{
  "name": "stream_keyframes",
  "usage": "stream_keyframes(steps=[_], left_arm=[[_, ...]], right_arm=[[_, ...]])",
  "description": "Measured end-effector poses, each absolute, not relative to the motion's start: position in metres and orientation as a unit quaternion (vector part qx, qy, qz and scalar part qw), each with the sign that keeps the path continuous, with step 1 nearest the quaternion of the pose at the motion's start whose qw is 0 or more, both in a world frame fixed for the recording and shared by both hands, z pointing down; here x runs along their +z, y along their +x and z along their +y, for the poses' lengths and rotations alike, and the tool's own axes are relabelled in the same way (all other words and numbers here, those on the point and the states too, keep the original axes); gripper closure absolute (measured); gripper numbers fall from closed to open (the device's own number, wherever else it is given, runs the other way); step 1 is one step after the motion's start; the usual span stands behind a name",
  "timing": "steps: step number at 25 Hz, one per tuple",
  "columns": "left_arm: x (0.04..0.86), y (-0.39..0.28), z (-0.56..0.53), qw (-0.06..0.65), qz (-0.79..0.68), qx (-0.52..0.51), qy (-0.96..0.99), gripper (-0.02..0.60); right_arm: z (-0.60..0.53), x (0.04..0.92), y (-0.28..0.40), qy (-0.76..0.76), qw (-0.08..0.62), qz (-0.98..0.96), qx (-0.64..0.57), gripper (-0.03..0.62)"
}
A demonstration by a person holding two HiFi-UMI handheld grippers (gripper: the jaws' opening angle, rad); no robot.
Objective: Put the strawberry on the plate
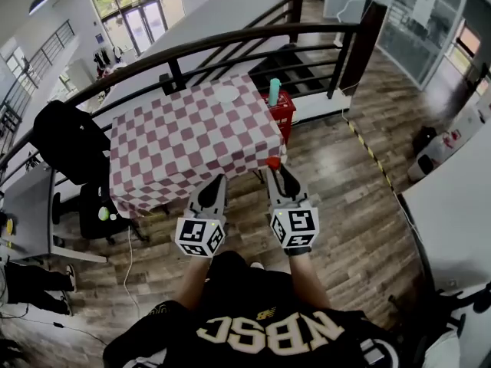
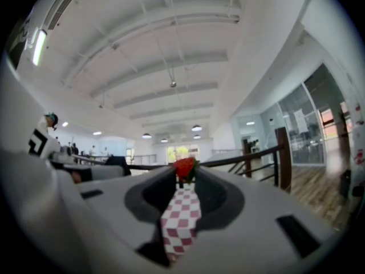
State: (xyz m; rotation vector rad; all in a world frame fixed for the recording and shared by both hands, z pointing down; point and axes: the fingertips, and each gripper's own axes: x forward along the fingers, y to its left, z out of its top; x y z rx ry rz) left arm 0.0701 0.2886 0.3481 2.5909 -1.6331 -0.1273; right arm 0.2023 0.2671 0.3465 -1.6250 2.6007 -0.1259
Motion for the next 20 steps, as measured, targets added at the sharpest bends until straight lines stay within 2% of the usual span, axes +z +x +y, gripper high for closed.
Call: stream_keyframes(steps=[10, 20], left_arm=[[0.377, 0.063, 0.242, 0.055, -0.535, -0.029, 0.843, 0.569], [0.386, 0.028, 0.109, 0.078, -0.504, -0.053, 0.859, 0.569]], right_arm=[[0.226, 0.373, 0.183, -0.515, 0.025, 0.855, -0.055, 0.487], [0.094, 0.393, 0.164, -0.55, -0.003, 0.833, -0.059, 0.487]])
